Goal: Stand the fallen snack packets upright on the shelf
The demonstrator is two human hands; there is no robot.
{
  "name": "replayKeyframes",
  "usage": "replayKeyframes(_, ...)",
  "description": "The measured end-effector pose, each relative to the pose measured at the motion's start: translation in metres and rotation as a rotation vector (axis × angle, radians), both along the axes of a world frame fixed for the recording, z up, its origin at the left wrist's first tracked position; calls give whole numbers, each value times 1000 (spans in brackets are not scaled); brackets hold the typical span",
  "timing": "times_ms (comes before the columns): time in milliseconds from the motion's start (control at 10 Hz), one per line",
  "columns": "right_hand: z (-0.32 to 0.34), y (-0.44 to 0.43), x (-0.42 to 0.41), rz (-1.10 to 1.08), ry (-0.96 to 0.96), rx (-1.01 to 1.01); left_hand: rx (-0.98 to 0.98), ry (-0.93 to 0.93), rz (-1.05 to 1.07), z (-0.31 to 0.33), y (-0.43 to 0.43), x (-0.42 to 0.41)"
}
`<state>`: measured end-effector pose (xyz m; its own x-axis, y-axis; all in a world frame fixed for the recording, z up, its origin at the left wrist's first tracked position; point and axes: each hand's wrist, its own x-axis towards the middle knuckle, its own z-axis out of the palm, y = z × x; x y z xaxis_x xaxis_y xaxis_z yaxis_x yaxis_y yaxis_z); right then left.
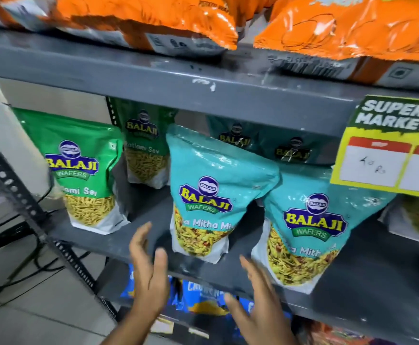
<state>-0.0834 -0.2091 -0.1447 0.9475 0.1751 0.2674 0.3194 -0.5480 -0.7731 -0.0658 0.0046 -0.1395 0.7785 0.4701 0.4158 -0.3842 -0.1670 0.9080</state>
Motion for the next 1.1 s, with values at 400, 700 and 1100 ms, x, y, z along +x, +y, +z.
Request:
replayKeyframes(400,7,54,56,2,141,68,58,421,-273,4,22,30)
replayKeyframes(700,10,57,52,-21,153,71,42,399,-272,12,22,28)
replayKeyframes(1100,18,63,26,-41,129,69,73,462,-178,7,26,24)
